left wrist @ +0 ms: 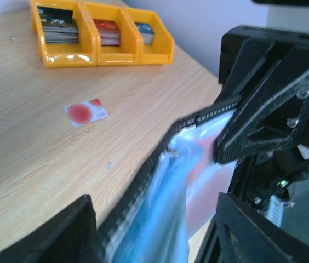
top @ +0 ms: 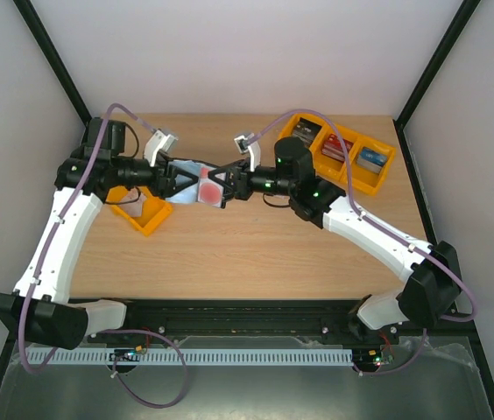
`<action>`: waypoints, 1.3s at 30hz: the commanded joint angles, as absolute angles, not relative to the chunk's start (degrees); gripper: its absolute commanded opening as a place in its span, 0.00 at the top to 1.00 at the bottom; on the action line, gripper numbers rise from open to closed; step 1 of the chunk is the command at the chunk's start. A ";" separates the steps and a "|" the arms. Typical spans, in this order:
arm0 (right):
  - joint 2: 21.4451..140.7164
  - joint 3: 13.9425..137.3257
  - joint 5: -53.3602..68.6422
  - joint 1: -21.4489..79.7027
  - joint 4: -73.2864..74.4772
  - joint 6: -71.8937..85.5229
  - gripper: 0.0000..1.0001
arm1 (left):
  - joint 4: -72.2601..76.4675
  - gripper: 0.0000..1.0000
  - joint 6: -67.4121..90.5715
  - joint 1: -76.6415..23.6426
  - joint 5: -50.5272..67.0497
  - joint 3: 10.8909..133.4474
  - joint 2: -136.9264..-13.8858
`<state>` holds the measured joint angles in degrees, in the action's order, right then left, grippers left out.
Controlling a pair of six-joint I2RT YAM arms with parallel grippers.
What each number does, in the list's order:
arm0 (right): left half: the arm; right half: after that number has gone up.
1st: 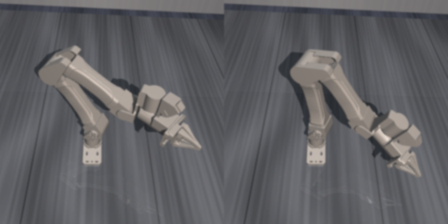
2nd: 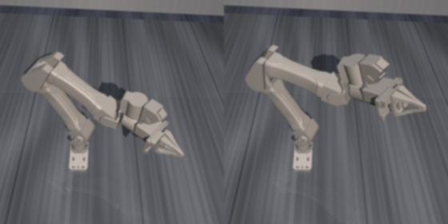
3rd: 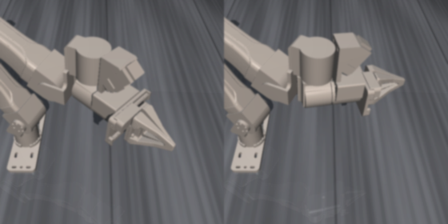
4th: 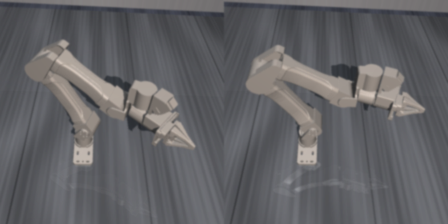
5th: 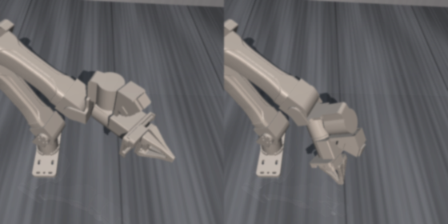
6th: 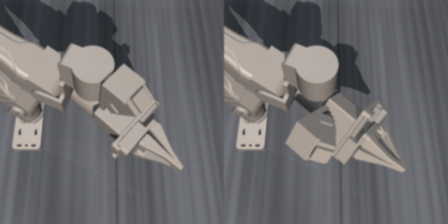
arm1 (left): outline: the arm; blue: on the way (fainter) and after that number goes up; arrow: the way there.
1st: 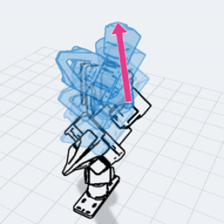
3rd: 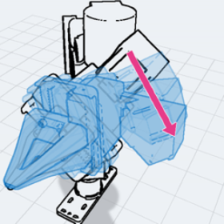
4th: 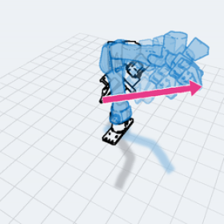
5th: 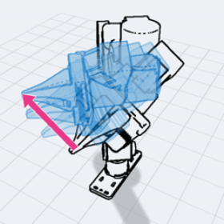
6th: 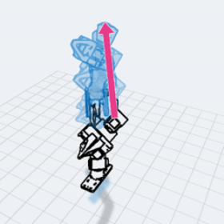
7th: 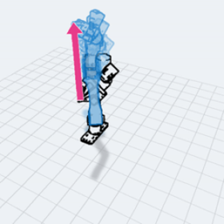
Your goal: Take the credit cards out of the card holder
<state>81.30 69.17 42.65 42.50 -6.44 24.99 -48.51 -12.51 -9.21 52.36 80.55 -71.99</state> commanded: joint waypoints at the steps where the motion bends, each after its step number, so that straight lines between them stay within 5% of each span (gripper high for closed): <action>1: 79.15 70.11 37.16 42.50 -3.93 27.49 0.98 | -45.86 0.29 -10.14 -8.05 49.50 79.22 -71.68; 7: 80.00 69.75 34.43 42.01 -4.64 32.52 0.98 | -45.14 0.12 -10.34 -7.29 51.17 76.52 -70.58; 15: 82.39 69.11 39.64 43.22 -11.28 41.45 0.98 | -41.12 0.03 -9.99 -12.50 47.24 74.14 -72.46; 18: 81.66 69.24 39.59 43.24 -10.51 40.08 0.98 | -41.63 0.21 -10.85 -13.40 47.45 74.55 -73.30; 21: 80.60 69.47 38.95 43.15 -9.33 37.86 0.98 | -43.08 0.73 -12.37 -13.45 49.34 74.88 -72.77; 23: 80.51 69.59 39.82 43.01 -9.00 36.74 0.98 | -43.59 0.94 -12.61 -13.32 51.30 74.93 -72.54; 25: 80.55 69.57 41.66 42.38 -9.01 36.66 0.93 | -44.03 0.98 -12.72 -13.13 53.42 75.20 -72.55; 28: 79.09 68.40 43.79 39.90 -8.40 33.97 0.69 | -44.74 0.98 -12.79 -12.13 55.35 76.15 -72.40; 32: 75.54 63.52 45.59 36.48 -9.02 29.57 0.49 | -46.75 0.98 -14.68 -10.65 58.23 77.27 -71.67; 39: 75.06 62.43 47.02 36.21 -4.15 19.16 0.49 | -50.47 0.98 -18.55 -10.19 62.79 78.90 -71.35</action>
